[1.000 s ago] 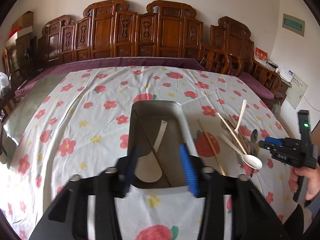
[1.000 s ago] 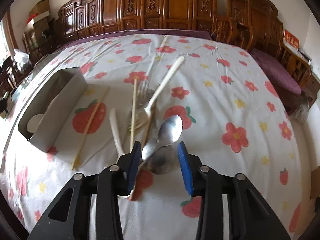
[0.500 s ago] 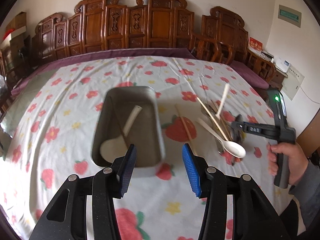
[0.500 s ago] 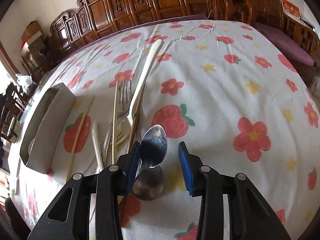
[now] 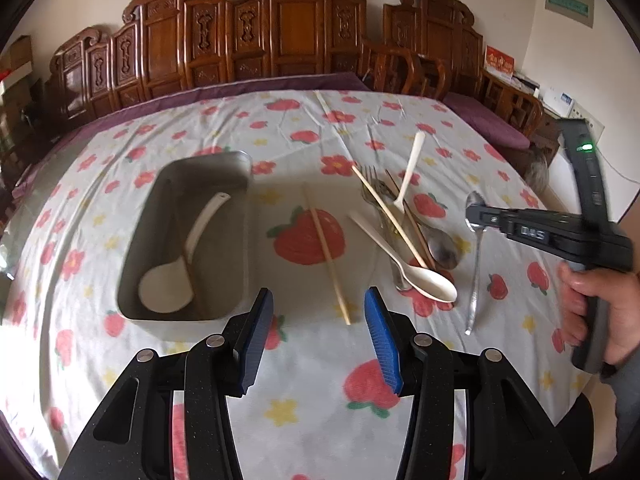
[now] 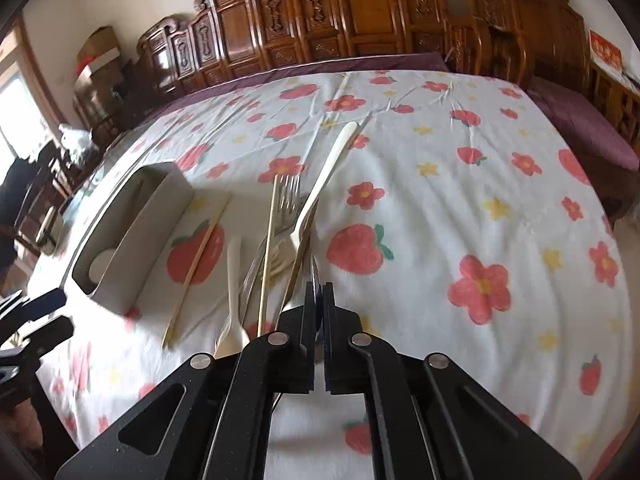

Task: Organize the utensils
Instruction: 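Grasp a metal spoon with the right gripper while the left grasps another white spoon, then lower the white spoon into the tray and open the left gripper while the right carries the metal spoon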

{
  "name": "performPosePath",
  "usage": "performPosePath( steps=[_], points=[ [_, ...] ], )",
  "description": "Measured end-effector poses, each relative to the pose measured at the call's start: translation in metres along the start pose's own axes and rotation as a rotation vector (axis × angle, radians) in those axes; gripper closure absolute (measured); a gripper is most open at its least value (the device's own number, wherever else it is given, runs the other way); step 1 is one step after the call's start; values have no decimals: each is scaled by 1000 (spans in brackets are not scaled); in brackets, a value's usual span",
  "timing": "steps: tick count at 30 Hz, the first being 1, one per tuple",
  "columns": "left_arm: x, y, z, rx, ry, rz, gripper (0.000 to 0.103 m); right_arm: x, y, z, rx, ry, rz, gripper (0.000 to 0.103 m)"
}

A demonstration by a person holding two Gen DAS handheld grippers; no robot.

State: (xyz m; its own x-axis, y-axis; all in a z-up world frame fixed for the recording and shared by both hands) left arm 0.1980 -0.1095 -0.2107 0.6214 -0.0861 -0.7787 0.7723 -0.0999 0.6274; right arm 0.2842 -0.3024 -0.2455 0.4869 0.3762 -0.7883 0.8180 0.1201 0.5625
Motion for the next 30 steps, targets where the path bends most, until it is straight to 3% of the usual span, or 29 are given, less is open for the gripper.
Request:
performPosePath(
  steps=[11, 20, 30],
  points=[
    [45, -7, 39, -84, -7, -84, 58, -12, -26, 5, -22, 12, -33, 99],
    [75, -4, 67, -164, -45, -177, 58, -16, -22, 18, 24, 38, -28, 99],
    [99, -15, 74, -240, -56, -279, 76, -18, -19, 30, 54, 43, -17, 99]
  ],
)
Point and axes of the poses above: each gripper's, at about its wrist camera, not at the fingertips, and x roughly the way its jaws point, z to its right, y to its top, the point moved 9 cm from there along x, roughly the way its jaws point, and after that the axes turned 3 degrees about y, right-handed, at the moved point
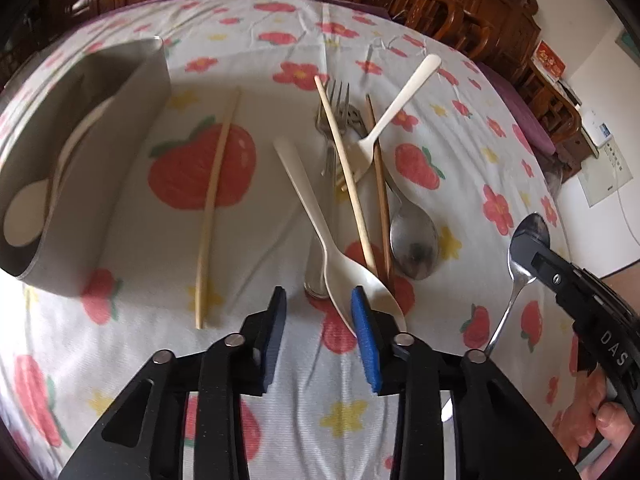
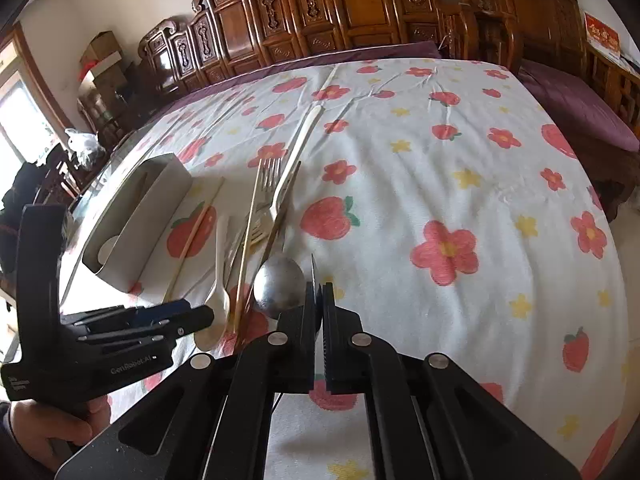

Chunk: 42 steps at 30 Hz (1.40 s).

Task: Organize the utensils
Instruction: 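Lower the white spoon into the tray and open the left gripper while the right carries the metal spoon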

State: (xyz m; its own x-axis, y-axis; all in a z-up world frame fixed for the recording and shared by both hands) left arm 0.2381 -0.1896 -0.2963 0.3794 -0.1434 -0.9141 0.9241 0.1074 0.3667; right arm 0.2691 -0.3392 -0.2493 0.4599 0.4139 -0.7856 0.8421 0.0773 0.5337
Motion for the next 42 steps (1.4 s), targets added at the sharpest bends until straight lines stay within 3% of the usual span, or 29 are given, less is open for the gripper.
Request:
performPosePath(
  steps=[6, 8, 10, 13, 31, 42],
  points=[
    [0, -4, 7, 31, 38, 11, 81, -1, 0, 1, 4, 3, 1, 99],
    [0, -5, 11, 51, 57, 15, 85, -1, 1, 1, 1, 3, 1, 99],
    [1, -7, 13, 67, 62, 13, 98, -1, 1, 1, 2, 5, 1, 99],
    [-2, -7, 16, 85, 63, 33, 101, 1, 0, -1, -4, 6, -5, 99],
    [-63, 12, -13, 197, 112, 169, 102, -1, 0, -29, -37, 43, -9, 99],
    [-99, 25, -33, 270, 111, 199, 102, -3, 11, -81, -121, 41, -23, 99]
  ],
)
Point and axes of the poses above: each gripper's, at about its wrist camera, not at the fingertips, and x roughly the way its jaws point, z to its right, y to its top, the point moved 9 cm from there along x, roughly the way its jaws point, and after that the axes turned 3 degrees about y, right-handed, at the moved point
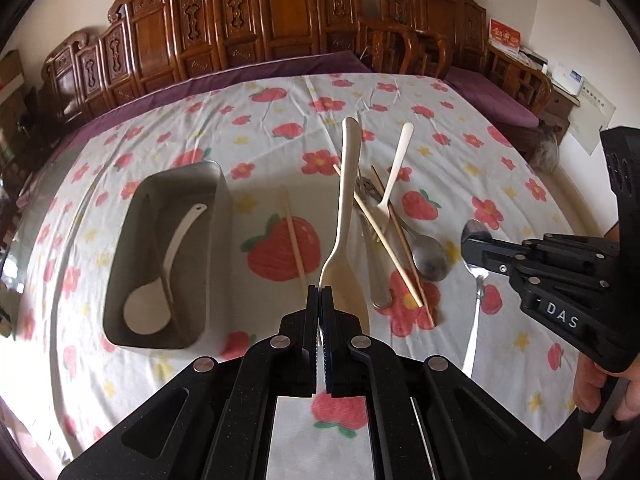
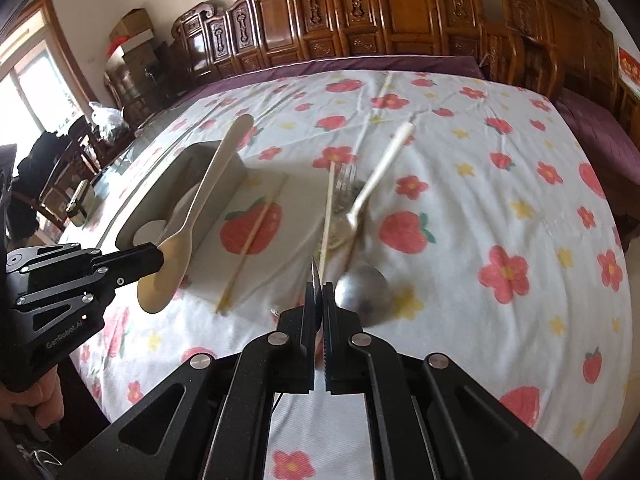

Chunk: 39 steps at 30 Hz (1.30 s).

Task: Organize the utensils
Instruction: 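Lower the white spoon into the tray and open the left gripper while the right carries the metal spoon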

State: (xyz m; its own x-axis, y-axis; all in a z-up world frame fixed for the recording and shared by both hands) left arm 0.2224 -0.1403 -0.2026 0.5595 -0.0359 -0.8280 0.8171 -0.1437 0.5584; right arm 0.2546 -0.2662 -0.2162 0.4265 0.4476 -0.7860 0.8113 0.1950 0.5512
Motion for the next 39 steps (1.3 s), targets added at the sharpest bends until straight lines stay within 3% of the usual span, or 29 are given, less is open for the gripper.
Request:
performPosePath(
  steps=[21, 39],
  points=[
    [-18, 2, -102, -36, -5, -10, 102, 2, 77, -85, -29, 6, 6, 99],
    [20, -1, -174, -55, -8, -65, 102, 48, 122, -139, -84, 1, -43, 99]
  ],
)
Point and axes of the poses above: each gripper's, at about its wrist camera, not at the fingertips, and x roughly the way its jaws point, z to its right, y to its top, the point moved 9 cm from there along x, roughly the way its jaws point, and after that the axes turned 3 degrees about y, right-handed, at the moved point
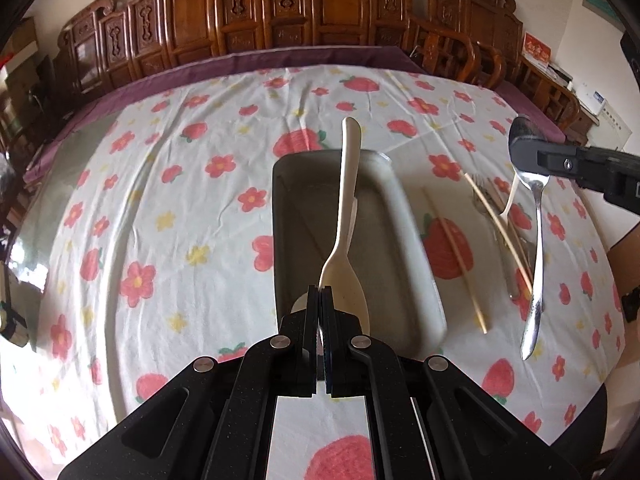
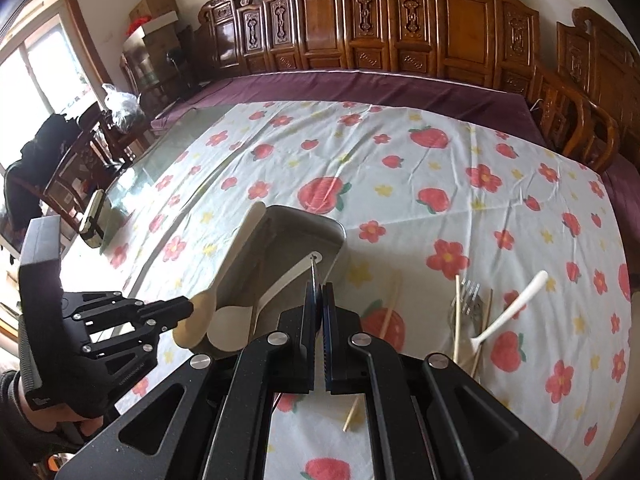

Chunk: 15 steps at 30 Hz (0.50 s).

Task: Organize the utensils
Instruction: 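Lower the white spoon into the tray and open the left gripper while the right carries the metal spoon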

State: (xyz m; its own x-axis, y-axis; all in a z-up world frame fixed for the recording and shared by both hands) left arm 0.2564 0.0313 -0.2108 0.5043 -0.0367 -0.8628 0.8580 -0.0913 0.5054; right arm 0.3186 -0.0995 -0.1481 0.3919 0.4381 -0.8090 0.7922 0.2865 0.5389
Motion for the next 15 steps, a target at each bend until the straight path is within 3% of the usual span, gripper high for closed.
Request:
performPosePath(
  steps=[15],
  points=[
    [40, 2, -7, -36, -25, -41, 100, 46, 13, -22, -16, 31, -22, 99]
  ],
)
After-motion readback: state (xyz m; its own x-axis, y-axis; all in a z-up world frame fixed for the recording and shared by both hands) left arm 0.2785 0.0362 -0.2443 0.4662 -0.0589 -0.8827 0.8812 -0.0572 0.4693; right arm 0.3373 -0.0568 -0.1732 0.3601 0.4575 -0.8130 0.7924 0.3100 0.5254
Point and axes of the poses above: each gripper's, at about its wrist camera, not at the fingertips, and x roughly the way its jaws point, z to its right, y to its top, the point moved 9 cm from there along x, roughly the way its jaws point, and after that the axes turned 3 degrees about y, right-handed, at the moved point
